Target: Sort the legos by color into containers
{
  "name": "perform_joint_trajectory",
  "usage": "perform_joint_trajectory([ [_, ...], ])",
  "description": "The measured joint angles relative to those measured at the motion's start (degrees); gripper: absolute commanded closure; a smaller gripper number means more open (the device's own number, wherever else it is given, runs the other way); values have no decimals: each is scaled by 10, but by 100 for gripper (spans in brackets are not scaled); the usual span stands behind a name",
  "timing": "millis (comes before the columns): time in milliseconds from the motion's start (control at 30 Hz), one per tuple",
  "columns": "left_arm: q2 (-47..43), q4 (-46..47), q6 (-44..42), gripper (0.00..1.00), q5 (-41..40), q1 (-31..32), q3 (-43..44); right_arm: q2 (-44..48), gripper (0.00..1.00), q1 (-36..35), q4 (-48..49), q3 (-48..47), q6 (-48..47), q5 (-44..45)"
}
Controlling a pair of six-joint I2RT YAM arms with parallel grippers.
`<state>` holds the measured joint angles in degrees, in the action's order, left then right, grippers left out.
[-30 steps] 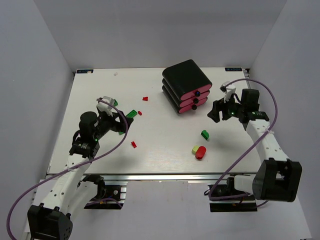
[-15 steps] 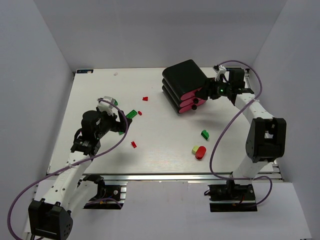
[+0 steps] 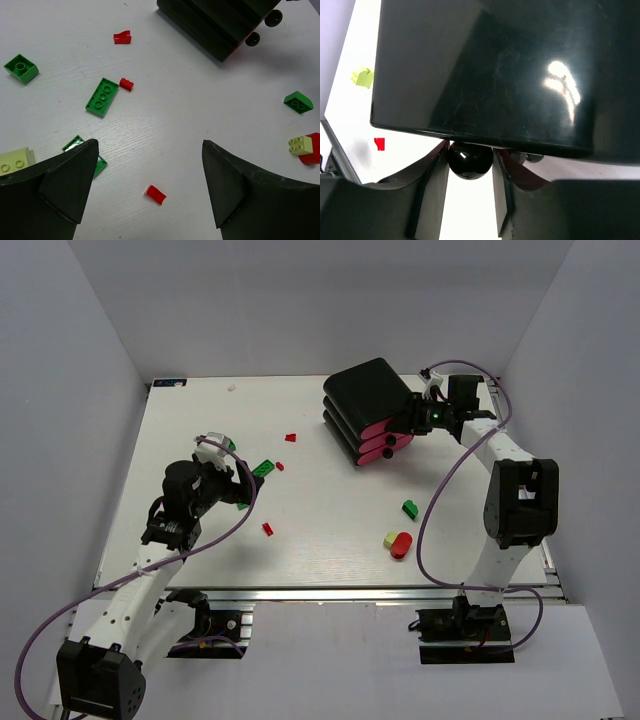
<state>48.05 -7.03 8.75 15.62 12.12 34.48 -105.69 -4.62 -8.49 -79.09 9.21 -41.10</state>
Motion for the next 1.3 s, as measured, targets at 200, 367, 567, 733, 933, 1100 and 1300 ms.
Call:
perform_joint_trajectory([
  [200,0,0,-2,6,0,0,0,20,86,0,28,31,-9,8],
  [367,-2,-3,-2,6,-3,0,0,81,85,5,30,97,-31,28],
  [567,-7,-4,-2,6,-13,0,0,147,78,16,23,163,-52,40],
  [733,-6,-10,-2,5,-27,0,1,170,39,22,18,187,-59,39],
  [933,6,-25,-1,2,-52,0,6,170,14,24,11,186,-77,28],
  [1100,19,-35,1,2,-71,0,11,197,15,26,-5,200,-112,29],
  [1300,40,-50,4,13,-89,0,19,308,25,29,-16,273,-164,49],
])
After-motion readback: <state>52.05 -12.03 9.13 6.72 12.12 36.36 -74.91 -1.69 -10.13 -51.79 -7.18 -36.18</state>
